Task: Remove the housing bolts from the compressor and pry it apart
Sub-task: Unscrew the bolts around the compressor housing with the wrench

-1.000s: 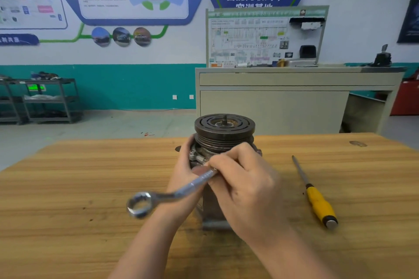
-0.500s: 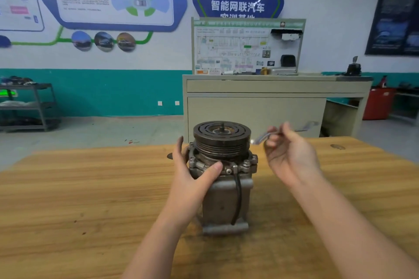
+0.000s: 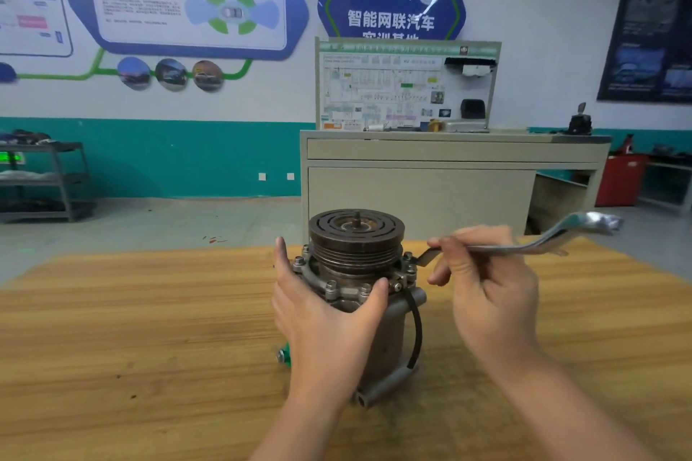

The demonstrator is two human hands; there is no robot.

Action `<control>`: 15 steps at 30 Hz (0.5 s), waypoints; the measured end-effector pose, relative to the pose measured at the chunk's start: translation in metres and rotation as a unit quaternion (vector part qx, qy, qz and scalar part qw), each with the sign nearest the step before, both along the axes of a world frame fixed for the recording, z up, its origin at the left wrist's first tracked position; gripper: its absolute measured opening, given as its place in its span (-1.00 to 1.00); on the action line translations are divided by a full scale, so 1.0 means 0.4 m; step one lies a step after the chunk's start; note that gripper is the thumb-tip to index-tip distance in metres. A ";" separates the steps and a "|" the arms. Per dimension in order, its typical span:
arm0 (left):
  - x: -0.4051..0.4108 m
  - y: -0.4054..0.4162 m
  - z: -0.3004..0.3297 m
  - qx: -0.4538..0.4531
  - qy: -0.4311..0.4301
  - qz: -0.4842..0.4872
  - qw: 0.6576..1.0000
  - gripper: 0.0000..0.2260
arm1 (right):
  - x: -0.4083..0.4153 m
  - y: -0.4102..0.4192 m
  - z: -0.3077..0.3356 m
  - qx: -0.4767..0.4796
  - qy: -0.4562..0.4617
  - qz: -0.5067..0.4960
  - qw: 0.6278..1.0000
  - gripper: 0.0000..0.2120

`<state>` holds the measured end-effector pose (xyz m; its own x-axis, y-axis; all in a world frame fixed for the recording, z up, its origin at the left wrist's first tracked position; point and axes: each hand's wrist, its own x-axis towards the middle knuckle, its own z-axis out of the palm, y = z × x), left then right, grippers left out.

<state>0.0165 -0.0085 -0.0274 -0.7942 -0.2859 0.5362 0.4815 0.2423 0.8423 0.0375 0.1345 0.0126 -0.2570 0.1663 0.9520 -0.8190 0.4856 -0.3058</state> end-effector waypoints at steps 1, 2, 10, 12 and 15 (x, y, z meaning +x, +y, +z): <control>0.000 0.000 0.002 -0.001 0.001 0.000 1.000 0.08 | -0.004 0.000 -0.002 0.022 0.001 -0.005 1.000 -0.83; -0.001 0.000 0.004 -0.001 0.001 0.000 1.000 0.09 | -0.006 -0.001 -0.004 0.046 0.008 -0.010 0.999 -0.85; -0.008 -0.009 0.007 -0.025 -0.014 -0.011 1.000 0.08 | -0.005 -0.019 -0.101 0.117 0.072 -0.061 0.989 -0.90; -0.010 -0.010 0.008 -0.024 -0.012 -0.017 0.999 0.06 | 0.004 -0.011 -0.110 -0.037 0.026 -0.009 0.999 -0.94; -0.016 -0.015 0.006 -0.024 -0.013 -0.034 0.999 0.06 | -0.018 0.026 -0.097 -0.279 -0.083 0.074 0.954 -0.80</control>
<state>0.0100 -0.0144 -0.0251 -0.8245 -0.2054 0.5272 0.4764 0.2506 0.8427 0.0304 0.1447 -0.0262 -0.4569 0.5856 0.6696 -0.7834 0.0916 -0.6147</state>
